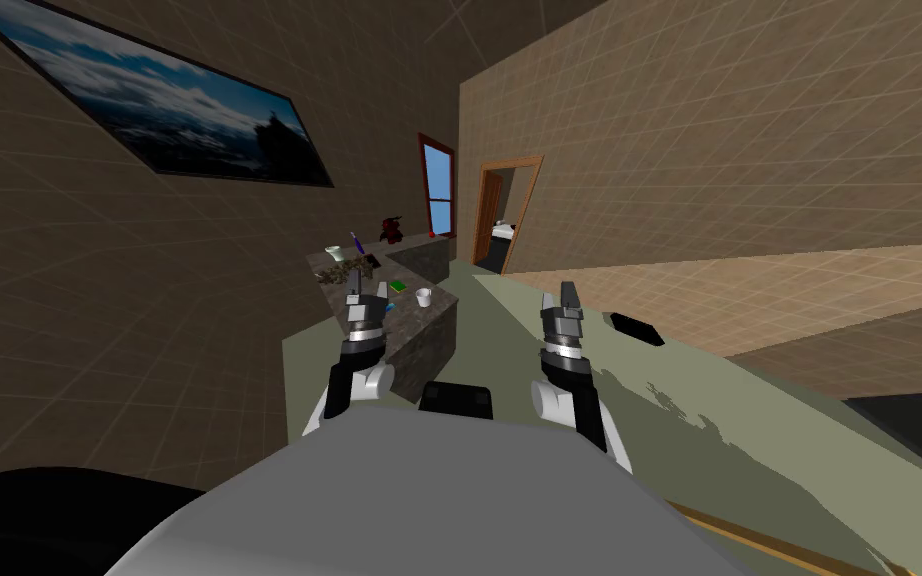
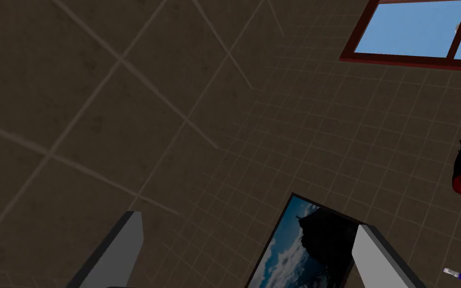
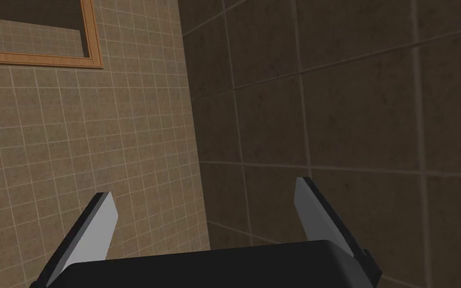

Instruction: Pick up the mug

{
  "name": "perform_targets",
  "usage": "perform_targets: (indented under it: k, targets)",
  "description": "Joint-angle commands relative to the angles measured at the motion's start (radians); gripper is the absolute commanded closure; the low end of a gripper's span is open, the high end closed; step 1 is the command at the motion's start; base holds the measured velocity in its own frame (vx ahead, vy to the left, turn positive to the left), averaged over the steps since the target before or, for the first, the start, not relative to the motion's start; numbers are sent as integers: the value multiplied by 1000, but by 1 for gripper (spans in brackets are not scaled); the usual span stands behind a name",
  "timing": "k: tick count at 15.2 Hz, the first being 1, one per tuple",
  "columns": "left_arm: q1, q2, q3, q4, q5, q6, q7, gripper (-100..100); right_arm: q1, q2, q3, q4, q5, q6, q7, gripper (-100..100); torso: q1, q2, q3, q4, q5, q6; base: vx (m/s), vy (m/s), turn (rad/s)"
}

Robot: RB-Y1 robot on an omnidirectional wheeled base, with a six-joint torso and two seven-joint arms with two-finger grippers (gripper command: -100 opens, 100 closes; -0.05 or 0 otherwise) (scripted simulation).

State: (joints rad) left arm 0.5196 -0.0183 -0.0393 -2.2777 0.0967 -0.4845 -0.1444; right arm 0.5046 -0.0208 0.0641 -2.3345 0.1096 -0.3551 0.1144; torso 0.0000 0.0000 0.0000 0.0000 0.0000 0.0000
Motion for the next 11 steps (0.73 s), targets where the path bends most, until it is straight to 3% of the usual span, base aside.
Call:
perform_targets:
  k: [1,2,3,7,8,11]
  targets:
    - [-3,37,0,5,11,12,0,-100,0,0,0,0,0,0,0,0,0,0,0,0,0,0,4,-2,-19]
    - [-6,63,1,10,22,25,0,-100,0,0,0,0,0,0,0,0,0,0,0,0,0,0,10,-4,-30]
    - [-6,66,1,10,22,25,0,-100,0,0,0,0,0,0,0,0,0,0,0,0,0,0,13,-3,-23]
    - [-20,165,3,34,77,86,1,-100,0,0,0,0,0,0,0,0,0,-2,-1,0,0,0,21,-3,-40]
    - [-20,170,3,34,77,86,1,-100,0,0,0,0,0,0,0,0,0,-2,-1,0,0,0,24,-4,-36]
    - [-33,240,4,57,129,145,2,-100,0,0,0,0,0,0,0,0,0,-2,-1,0,0,0,26,-5,-43]
